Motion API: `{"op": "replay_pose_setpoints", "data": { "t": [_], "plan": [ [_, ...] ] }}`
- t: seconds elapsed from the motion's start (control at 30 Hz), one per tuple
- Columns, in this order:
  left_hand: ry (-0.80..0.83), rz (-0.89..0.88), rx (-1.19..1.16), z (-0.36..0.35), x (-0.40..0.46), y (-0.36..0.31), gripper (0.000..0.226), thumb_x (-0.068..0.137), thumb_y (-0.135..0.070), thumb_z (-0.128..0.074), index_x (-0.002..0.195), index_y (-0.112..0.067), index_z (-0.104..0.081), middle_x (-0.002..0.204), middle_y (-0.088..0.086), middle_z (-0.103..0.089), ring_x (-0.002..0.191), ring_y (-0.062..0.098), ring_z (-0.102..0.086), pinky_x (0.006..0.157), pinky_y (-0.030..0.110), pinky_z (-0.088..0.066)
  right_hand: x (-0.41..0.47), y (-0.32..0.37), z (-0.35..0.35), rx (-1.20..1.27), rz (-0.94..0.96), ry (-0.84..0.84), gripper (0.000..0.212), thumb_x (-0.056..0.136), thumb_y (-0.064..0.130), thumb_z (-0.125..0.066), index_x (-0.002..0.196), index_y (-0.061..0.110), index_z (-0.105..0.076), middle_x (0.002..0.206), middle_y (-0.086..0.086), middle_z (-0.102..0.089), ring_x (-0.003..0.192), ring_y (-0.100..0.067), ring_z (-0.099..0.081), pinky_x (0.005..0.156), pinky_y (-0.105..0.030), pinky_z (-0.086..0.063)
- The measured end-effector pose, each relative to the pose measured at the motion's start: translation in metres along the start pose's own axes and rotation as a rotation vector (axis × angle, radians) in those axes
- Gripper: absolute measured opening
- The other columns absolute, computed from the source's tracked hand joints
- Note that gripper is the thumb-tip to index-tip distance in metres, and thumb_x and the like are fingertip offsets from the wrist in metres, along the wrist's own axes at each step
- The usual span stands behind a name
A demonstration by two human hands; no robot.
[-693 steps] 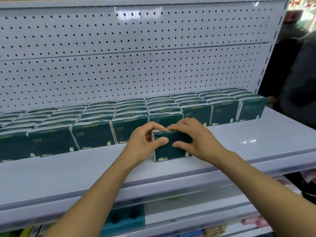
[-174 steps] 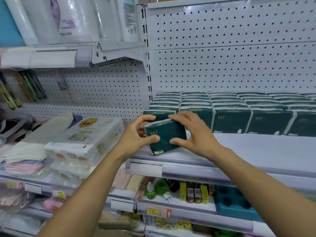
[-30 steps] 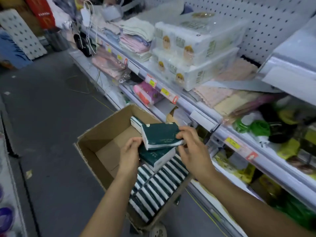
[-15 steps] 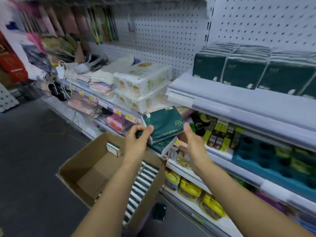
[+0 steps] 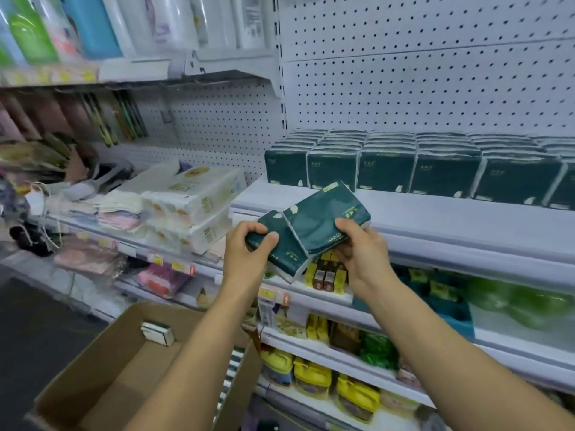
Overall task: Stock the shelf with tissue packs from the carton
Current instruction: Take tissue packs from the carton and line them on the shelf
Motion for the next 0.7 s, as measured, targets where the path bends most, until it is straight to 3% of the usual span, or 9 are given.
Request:
{"op": "replay_pose_setpoints", "data": {
  "t": [0.07,0.17,0.23,0.3,0.37,0.5,0.6,0.7],
  "plan": [
    [0.047,-0.040,0.002,-0.011,0.007,-0.006,0.027,0.089,-0.015,-0.071,0.103,-0.036,-0.062,0.122,0.005,-0.054,0.105,0.016,-0.060,0.091,0.040,-0.055,0.005,0.028,0.011,-0.010,0.078,-0.036,0.014,0.088,0.012,-0.067,0.100,0.012,-0.062,0.094,-0.005,-0.072,0.080,-0.017,-0.068,0.064,-0.028,-0.053],
    [0.147,-0.028,-0.095,-0.027,0.019,-0.013,0.057,0.089,-0.013,-0.072,0.131,-0.044,-0.048,0.124,-0.006,-0.054,0.107,0.011,-0.063,0.085,0.037,-0.058,0.016,0.078,0.024,-0.147,0.279,-0.098,0.006,0.090,0.013,-0.066,0.095,0.012,-0.063,0.087,0.000,-0.073,0.079,-0.014,-0.069,0.061,-0.024,-0.055],
    [0.197,0.004,-0.151,-0.038,0.030,-0.017,0.068,0.088,-0.011,-0.073,0.138,-0.042,-0.039,0.119,-0.007,-0.056,0.104,0.008,-0.063,0.081,0.030,-0.056,0.024,0.107,0.029,-0.300,0.418,-0.109,0.006,0.092,0.018,-0.065,0.097,0.016,-0.063,0.089,0.000,-0.072,0.082,-0.016,-0.070,0.069,-0.028,-0.058],
    [0.223,0.029,-0.172,-0.051,0.046,-0.020,0.068,0.087,-0.011,-0.074,0.138,-0.038,-0.037,0.116,-0.003,-0.061,0.102,0.009,-0.063,0.079,0.028,-0.055,0.036,0.128,0.030,-0.574,0.533,-0.123,0.022,0.091,0.026,-0.066,0.109,0.018,-0.056,0.099,-0.002,-0.069,0.090,-0.019,-0.068,0.078,-0.034,-0.056],
    [0.260,0.028,-0.172,-0.066,0.063,-0.026,0.067,0.087,-0.014,-0.075,0.137,-0.036,-0.038,0.115,-0.002,-0.064,0.104,0.012,-0.064,0.082,0.031,-0.056,0.051,0.144,0.028,-0.911,0.594,-0.185,0.038,0.089,0.034,-0.067,0.116,0.022,-0.044,0.104,0.001,-0.062,0.091,-0.020,-0.063,0.078,-0.037,-0.052],
    [0.332,0.052,-0.189,-0.092,0.090,-0.030,0.062,0.088,-0.014,-0.074,0.137,-0.030,-0.040,0.116,0.002,-0.066,0.104,0.017,-0.066,0.084,0.036,-0.057,0.077,0.155,0.020,-1.537,0.663,-0.229,0.034,0.091,0.042,-0.064,0.118,0.028,-0.048,0.116,0.006,-0.062,0.102,-0.024,-0.060,0.079,-0.036,-0.043],
    [0.377,0.107,-0.203,-0.105,0.105,-0.023,0.056,0.089,-0.017,-0.073,0.135,-0.029,-0.044,0.112,0.002,-0.068,0.098,0.018,-0.069,0.079,0.035,-0.056,0.092,0.146,0.022,-1.709,0.723,-0.112,0.031,0.093,0.035,-0.063,0.122,0.028,-0.058,0.123,0.006,-0.064,0.112,-0.023,-0.059,0.090,-0.037,-0.042],
    [0.423,0.152,-0.238,-0.117,0.118,-0.014,0.053,0.089,-0.016,-0.073,0.133,-0.028,-0.046,0.112,0.005,-0.070,0.097,0.021,-0.070,0.082,0.039,-0.057,0.091,0.142,0.028,-1.803,0.971,-0.168,0.033,0.088,0.031,-0.070,0.120,0.025,-0.066,0.120,0.002,-0.065,0.111,-0.028,-0.058,0.090,-0.043,-0.038]
  ]
}}
Point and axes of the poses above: each hand's wrist, its own x-axis towards the middle knuckle, its own z-axis out of the back of the hand, y = z × x, the point moved 6 cm from there along x, towards the middle knuckle
